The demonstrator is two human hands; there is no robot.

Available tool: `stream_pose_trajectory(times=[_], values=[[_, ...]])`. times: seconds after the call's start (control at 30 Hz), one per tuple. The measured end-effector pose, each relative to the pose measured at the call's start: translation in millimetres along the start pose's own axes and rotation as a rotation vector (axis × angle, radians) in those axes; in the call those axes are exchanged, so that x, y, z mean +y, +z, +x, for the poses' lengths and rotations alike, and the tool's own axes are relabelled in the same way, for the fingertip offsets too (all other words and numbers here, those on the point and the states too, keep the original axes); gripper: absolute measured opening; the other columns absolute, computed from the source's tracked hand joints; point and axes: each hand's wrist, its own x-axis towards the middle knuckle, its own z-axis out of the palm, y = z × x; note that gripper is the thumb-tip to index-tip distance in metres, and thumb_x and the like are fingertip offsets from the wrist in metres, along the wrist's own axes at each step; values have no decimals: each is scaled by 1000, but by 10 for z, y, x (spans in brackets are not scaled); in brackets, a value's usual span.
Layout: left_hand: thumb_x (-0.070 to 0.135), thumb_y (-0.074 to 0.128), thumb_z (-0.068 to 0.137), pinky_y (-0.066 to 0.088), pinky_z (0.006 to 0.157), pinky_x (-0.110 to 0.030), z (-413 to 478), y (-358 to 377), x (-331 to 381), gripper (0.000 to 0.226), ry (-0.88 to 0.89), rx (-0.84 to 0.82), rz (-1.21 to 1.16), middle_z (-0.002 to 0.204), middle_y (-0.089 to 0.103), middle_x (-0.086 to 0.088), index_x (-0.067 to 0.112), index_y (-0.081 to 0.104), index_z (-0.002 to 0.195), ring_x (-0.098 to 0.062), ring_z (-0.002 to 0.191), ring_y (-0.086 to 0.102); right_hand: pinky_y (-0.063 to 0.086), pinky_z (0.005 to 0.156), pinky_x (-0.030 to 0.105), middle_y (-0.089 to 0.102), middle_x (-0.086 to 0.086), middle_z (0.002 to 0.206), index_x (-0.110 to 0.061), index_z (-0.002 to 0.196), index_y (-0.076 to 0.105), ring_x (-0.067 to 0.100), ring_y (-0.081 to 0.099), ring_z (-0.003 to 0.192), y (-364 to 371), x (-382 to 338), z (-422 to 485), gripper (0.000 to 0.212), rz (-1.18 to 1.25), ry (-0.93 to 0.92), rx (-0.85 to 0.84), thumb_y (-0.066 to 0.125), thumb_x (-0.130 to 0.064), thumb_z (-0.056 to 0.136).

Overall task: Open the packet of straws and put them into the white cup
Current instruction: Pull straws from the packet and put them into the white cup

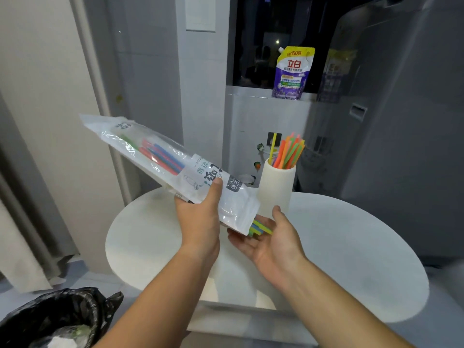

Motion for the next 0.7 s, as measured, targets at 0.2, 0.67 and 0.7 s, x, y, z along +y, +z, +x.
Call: stream_pose_trajectory(times=[0.2, 0.67, 0.7], values=[[6, 78, 89, 58, 101, -52, 38, -39, -6, 51, 14, 18, -19, 124, 77, -6, 14, 61, 136, -26, 112, 75, 37, 49, 28, 60, 5, 65, -9, 90, 62, 18, 47, 51, -91, 36, 58, 35, -323, -102, 72, 50, -39, 101], [4, 70, 96, 62, 57, -24, 56, -97, 0, 41, -251, 207, -173, 122, 77, -3, 11, 63, 136, -14, 85, 76, 51, 51, 23, 64, 11, 79, -6, 93, 71, 12, 56, 52, -254, -234, 116, 14, -683, -493, 64, 64, -18, 96], [5, 70, 96, 63, 59, -24, 63, -99, -1, 41, -267, 215, -173, 122, 77, -3, 11, 63, 136, -15, 86, 76, 51, 52, 23, 64, 11, 80, -7, 92, 71, 11, 56, 51, -272, -257, 114, 15, -752, -519, 57, 63, -20, 96]])
